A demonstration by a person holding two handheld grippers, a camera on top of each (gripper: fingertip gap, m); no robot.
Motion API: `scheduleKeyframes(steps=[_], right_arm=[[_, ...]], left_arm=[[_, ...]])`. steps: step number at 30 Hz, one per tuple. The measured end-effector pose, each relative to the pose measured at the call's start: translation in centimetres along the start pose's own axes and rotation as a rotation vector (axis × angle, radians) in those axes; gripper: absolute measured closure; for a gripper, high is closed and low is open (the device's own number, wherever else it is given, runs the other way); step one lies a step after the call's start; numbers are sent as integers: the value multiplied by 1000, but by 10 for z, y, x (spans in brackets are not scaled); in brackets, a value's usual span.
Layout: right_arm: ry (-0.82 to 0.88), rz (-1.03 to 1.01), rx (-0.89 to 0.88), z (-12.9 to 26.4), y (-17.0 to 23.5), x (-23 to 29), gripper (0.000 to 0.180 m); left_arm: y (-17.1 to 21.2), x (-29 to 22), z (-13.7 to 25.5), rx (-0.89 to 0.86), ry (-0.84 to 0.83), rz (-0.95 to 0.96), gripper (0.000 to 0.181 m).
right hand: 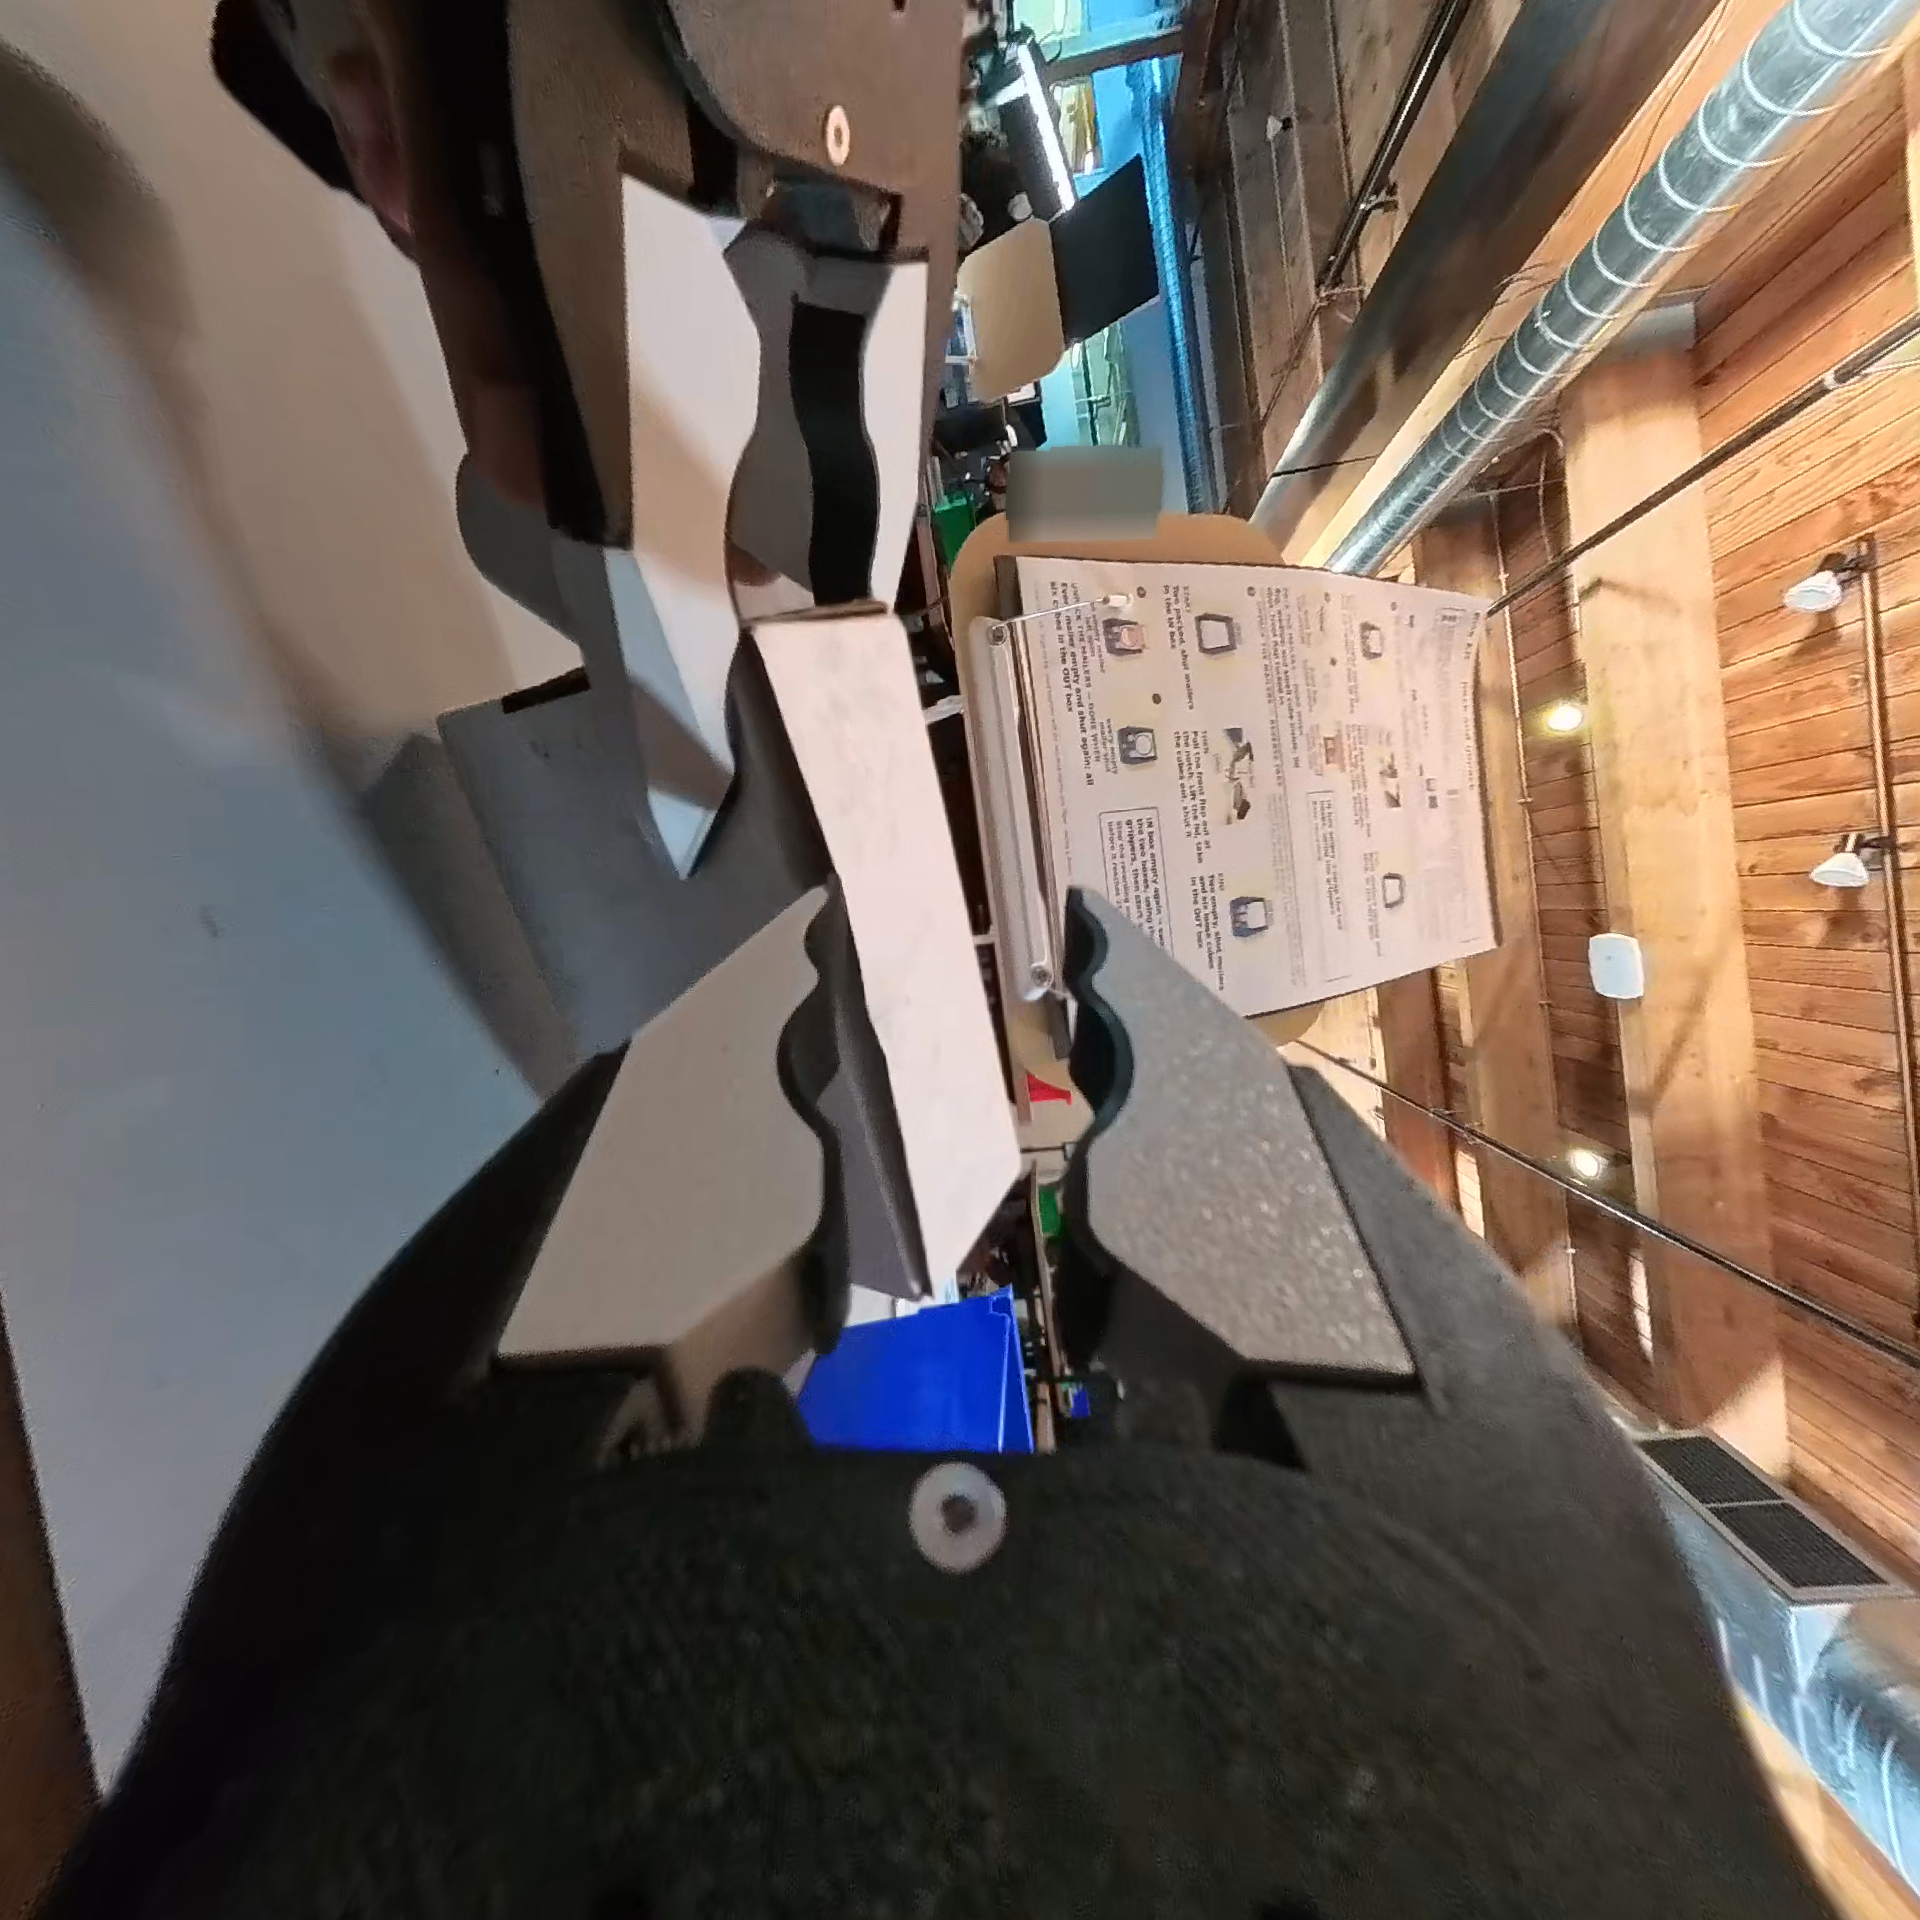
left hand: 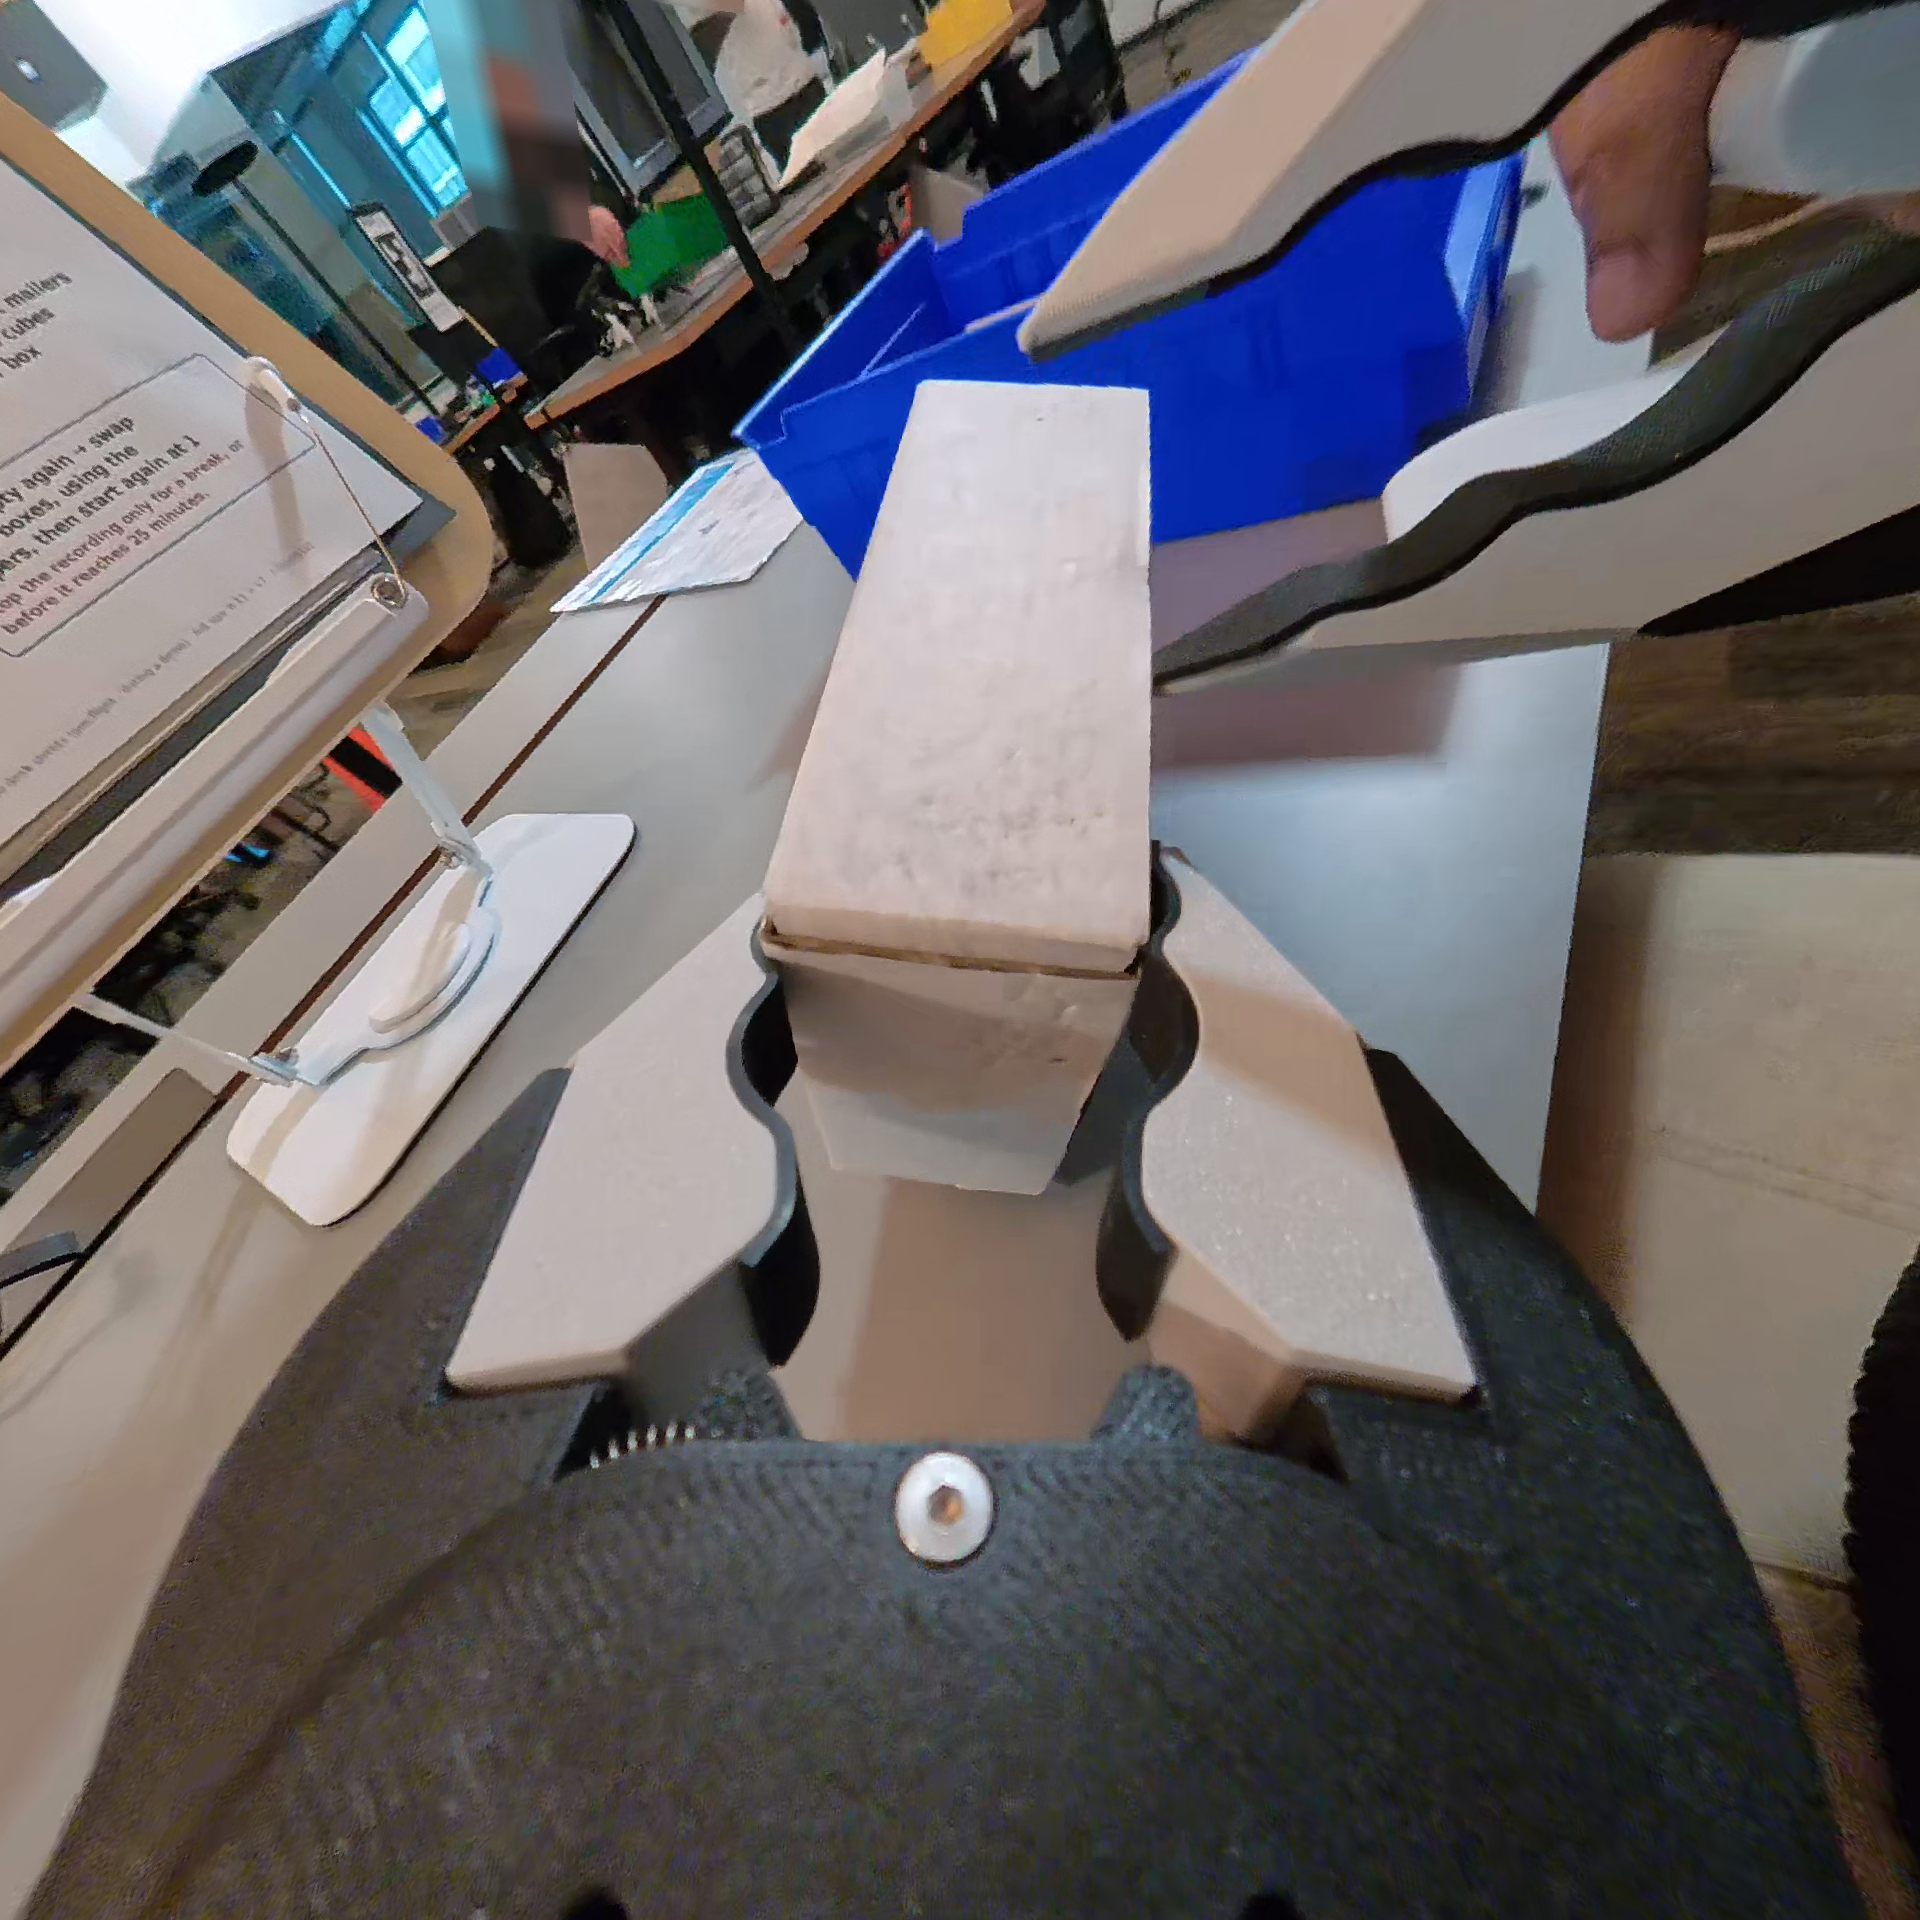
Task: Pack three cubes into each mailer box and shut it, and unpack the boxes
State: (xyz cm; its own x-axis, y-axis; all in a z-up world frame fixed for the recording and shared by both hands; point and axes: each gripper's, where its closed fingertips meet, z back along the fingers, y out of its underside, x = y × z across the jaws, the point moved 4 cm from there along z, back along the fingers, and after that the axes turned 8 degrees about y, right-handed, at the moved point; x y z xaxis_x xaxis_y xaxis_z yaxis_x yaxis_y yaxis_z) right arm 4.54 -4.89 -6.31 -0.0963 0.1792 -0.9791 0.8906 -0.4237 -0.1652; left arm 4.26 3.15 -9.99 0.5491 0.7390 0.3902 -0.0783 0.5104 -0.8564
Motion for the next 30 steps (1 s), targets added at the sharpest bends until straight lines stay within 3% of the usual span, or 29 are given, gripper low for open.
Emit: scheduleKeyframes(steps=[4, 5, 7, 8, 13, 19, 25, 30], right_arm=[[-20, -22, 16, 0, 1, 0, 149], [6, -41, 9, 2, 0, -4, 170], [197, -47, -58, 7, -5, -35, 176], [184, -64, -41, 6, -2, -41, 179], [98, -192, -56, 10, 12, -37, 180], [-101, -140, -243, 24, -15, -7, 180], [-168, -98, -117, 9, -1, 15, 180], [-106, -346, -2, 0, 21, -10, 180]], left_arm=[[3, -1, -2, 35, 10, 5, 116], [3, -2, -3, 40, 14, 6, 116], [4, -9, -5, 66, 18, -92, 117], [4, -14, -6, 78, 2, -164, 117], [0, -19, -9, 76, -2, -158, 116], [6, -8, -7, 59, -20, -121, 116], [7, -7, -5, 47, -9, -124, 116], [8, -15, -6, 74, -13, -265, 116]])
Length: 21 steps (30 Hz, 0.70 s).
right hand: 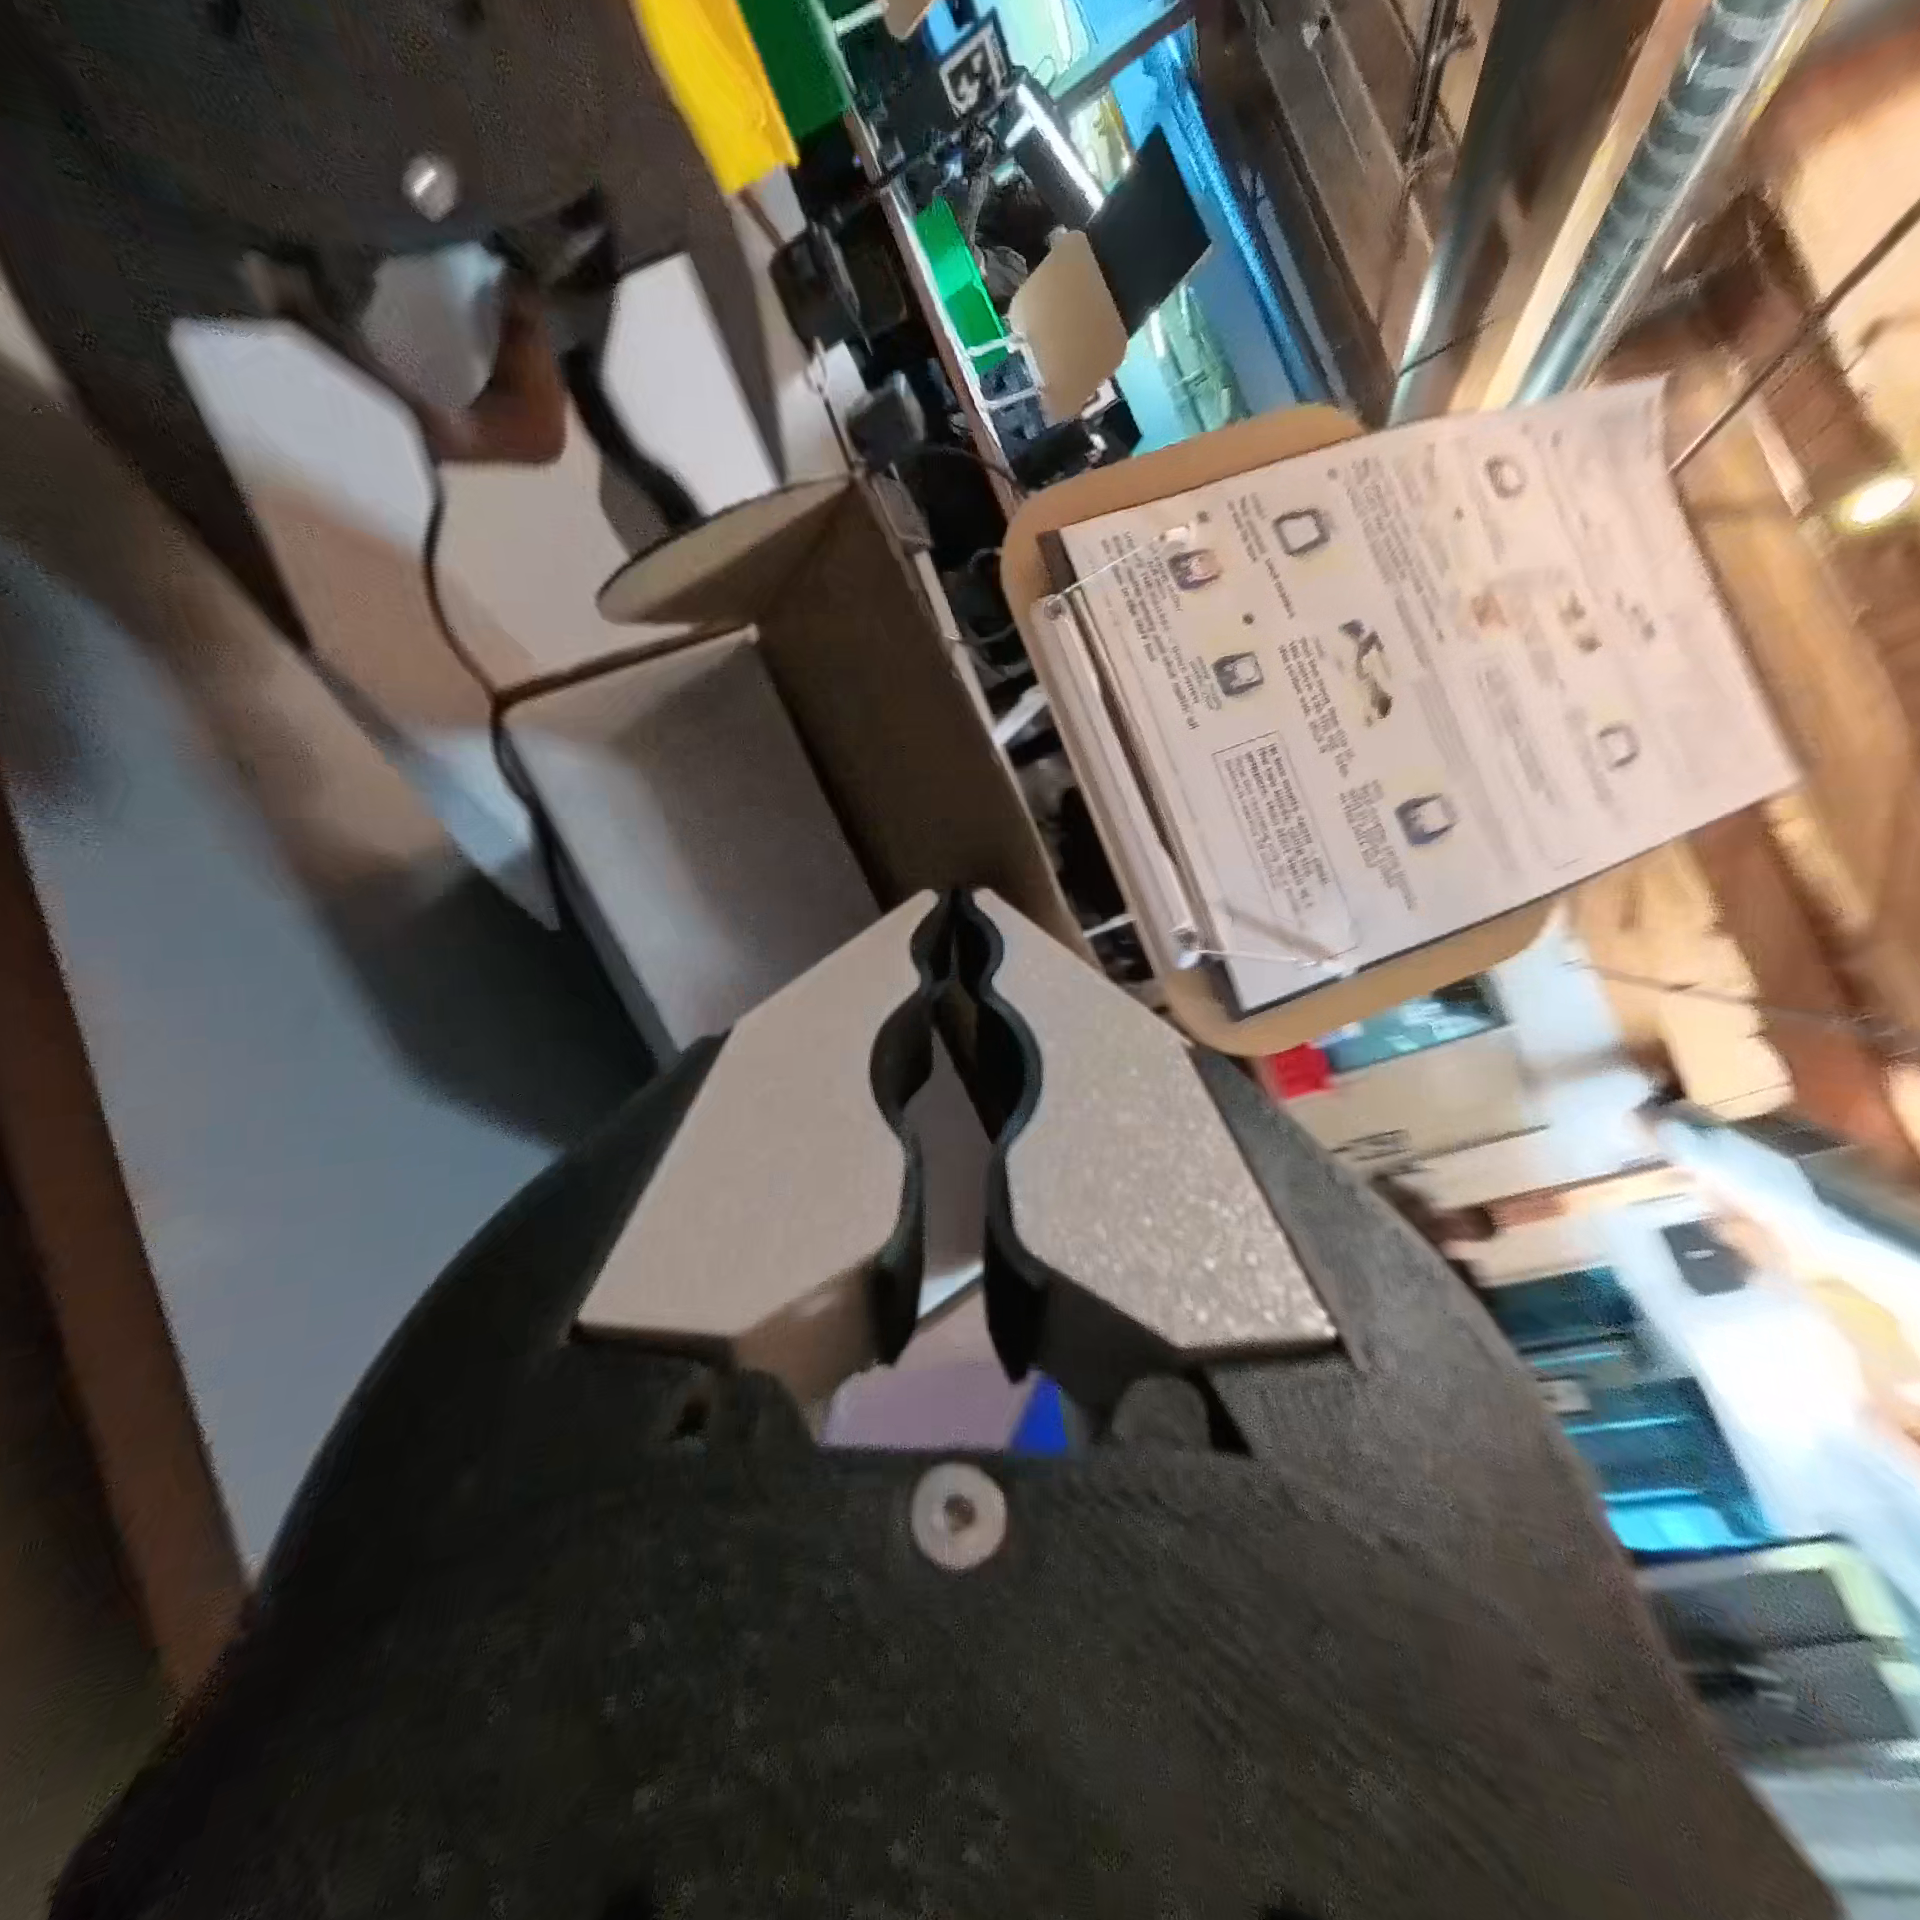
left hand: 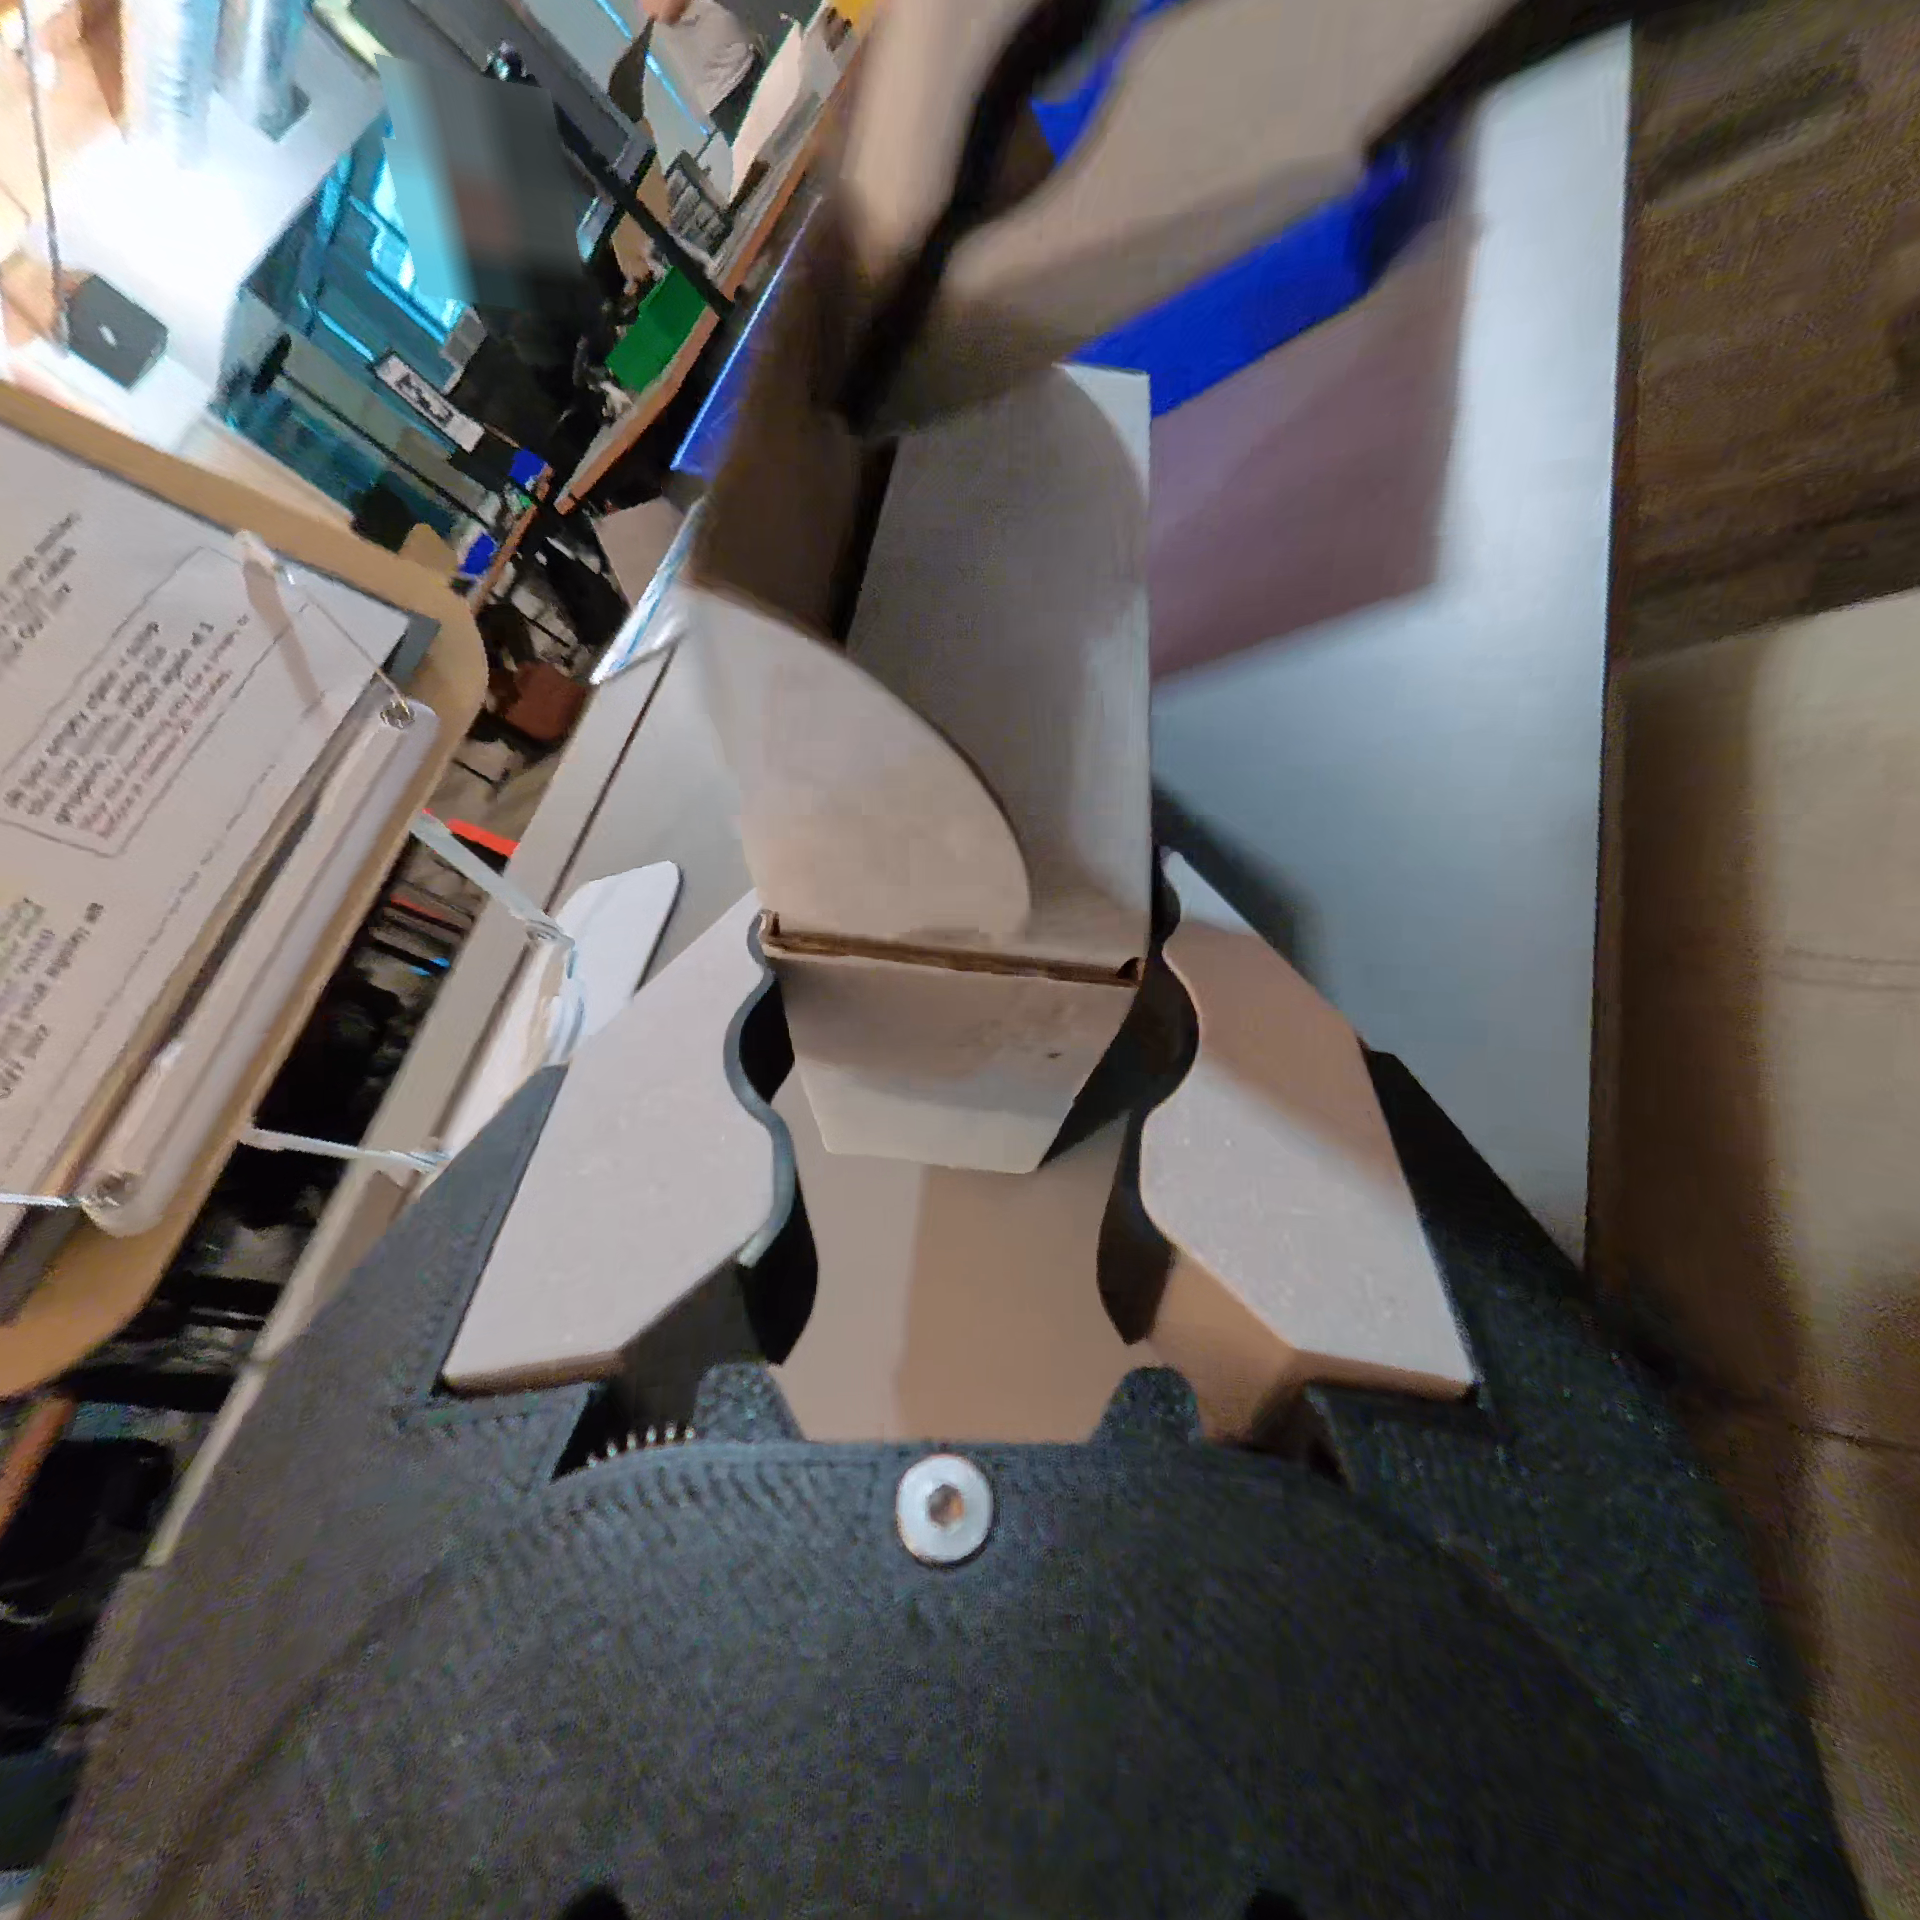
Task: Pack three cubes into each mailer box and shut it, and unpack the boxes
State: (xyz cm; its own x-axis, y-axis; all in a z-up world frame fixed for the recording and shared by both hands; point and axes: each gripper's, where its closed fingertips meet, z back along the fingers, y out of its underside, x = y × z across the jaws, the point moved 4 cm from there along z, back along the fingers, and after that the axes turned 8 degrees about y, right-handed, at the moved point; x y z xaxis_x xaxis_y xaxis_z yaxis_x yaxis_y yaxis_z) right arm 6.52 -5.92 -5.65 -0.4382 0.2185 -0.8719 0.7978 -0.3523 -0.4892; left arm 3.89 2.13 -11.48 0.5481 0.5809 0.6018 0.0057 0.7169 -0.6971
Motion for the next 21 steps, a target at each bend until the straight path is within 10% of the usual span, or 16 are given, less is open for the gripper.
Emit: scheduleKeyframes(steps=[10, 21], right_arm=[[-71, 7, 66, -7, 14, 16, 180], [-201, -468, 119, -9, 18, 17, 157]], left_arm=[[-1, -4, 0, -17, 1, -48, 116], [-2, -7, 2, -45, 15, -59, 117]])
